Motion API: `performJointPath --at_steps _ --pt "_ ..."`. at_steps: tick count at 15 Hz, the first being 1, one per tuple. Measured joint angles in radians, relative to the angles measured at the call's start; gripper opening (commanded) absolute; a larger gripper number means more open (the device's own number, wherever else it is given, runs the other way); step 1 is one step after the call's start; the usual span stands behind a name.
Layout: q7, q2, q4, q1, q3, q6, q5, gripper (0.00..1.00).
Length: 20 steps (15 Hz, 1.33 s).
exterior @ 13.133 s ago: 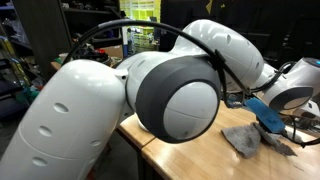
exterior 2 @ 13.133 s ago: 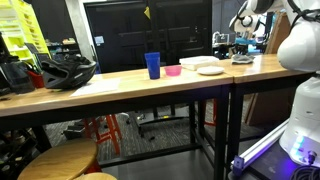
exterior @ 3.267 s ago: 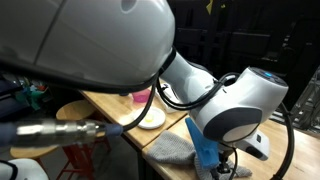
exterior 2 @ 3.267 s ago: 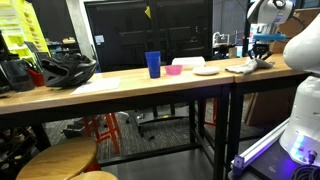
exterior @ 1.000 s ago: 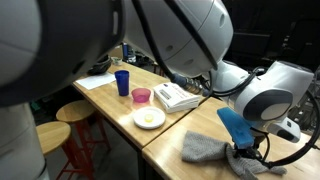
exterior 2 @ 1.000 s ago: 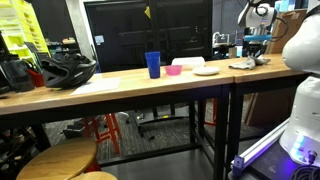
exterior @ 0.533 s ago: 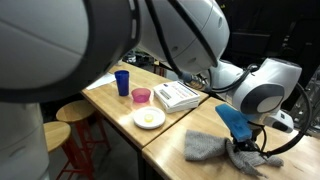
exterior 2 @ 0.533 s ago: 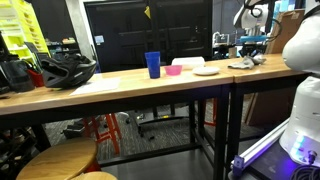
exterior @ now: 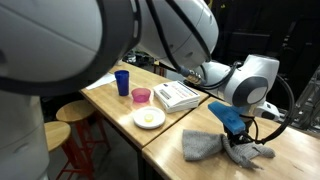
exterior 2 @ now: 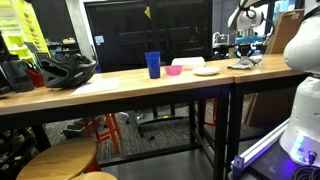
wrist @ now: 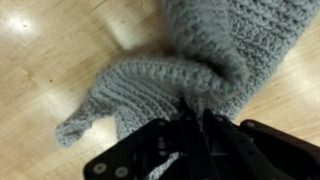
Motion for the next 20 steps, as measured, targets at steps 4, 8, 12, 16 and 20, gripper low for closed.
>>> performJointPath --at_steps 4,8,12,16,20 --pt "0.0 0.0 0.0 0.026 0.011 0.003 -0.041 0.02" --pt "-0.001 -0.002 -0.002 0.046 0.024 0.006 -0.066 0.02" --pt "-0.023 -0.008 -0.008 0.057 0.038 0.014 -0.07 0.02" --pt "-0.059 -0.022 -0.027 0.065 0.058 0.033 -0.07 0.02" --pt "-0.078 -0.046 -0.054 0.075 0.081 0.044 -0.065 0.02"
